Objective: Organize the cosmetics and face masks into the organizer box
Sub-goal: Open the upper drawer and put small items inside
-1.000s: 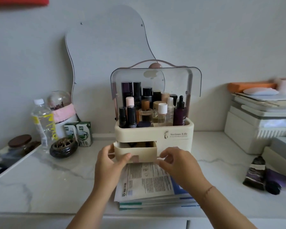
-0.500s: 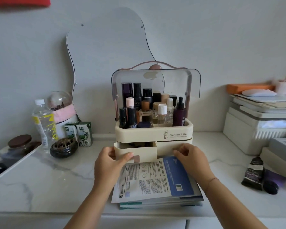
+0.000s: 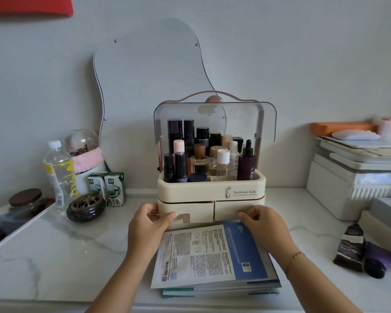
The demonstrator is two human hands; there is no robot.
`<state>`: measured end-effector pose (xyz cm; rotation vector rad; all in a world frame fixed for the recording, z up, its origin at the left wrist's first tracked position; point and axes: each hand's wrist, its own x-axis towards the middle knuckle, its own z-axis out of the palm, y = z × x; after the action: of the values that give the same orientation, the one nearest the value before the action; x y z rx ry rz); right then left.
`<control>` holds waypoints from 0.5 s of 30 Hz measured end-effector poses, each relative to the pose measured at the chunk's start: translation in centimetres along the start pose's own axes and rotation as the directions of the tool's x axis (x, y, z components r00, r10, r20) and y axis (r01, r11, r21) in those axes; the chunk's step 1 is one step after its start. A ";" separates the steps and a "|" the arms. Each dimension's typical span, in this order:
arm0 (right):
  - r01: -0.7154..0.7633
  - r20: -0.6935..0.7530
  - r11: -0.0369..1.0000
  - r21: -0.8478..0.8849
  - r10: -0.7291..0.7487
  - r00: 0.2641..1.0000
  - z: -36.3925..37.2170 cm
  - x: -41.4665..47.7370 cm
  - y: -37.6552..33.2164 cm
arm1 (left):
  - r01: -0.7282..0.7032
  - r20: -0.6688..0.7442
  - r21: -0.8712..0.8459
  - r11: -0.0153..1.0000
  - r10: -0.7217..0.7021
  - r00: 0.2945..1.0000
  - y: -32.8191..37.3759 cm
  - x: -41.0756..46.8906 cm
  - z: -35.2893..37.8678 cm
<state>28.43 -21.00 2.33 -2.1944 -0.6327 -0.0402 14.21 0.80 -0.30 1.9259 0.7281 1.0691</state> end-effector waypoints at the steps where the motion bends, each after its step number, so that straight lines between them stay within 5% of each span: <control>1: 0.002 -0.001 1.000 -0.008 -0.002 1.000 -0.1 0.0 0.0 | -0.007 -0.018 0.015 1.000 0.007 1.000 0.0 0.2 0.3; 12: 0.006 -0.014 0.998 0.061 -0.005 1.000 -0.4 -0.1 -0.4 | 0.022 -0.017 0.071 0.997 -0.021 1.000 1.0 -1.4 0.3; 15: -0.001 0.003 0.991 0.133 0.000 1.000 -0.4 -0.4 -0.2 | -0.230 -0.027 0.161 0.960 0.238 0.971 2.6 -5.4 0.0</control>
<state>28.10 -21.39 2.65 -2.0661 -0.6184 0.0050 11.92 -4.70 -0.36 2.1701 0.6364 1.2346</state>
